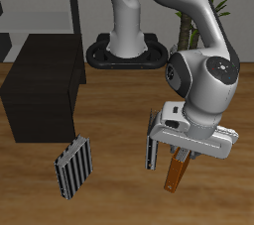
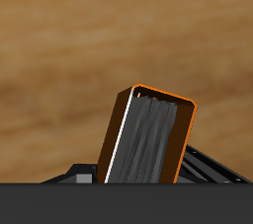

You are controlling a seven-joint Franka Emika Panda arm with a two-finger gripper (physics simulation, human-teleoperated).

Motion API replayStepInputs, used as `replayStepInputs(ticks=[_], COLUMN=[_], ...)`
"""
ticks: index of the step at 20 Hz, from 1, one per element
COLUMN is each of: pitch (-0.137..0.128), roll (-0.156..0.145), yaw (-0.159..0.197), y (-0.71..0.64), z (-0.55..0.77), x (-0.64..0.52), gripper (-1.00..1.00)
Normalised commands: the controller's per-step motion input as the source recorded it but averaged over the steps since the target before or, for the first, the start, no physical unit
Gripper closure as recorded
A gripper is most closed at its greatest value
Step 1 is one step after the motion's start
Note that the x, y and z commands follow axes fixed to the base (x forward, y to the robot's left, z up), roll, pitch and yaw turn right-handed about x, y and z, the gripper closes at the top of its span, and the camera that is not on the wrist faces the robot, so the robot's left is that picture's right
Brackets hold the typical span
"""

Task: Place the orange book in the top region of the shelf

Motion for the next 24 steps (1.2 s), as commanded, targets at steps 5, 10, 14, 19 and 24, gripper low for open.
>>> replayStepInputs(ticks=[5,10,14,19,24], pitch=[-0.049,-0.093,-0.121,-0.104,-0.089], roll=[0.014,0.029,0.037,0.019,0.047], yaw=[0.014,0.031,0.035,0.032,0.043], y=[0.05,0.02,-0.07,-0.17,-0.23], z=[0.30,0.56,0.81,0.65,0.51], x=[-0.12,-0.21,-0.31,-0.34,-0.42], gripper=[1.00,1.00,1.00,1.00,1.00])
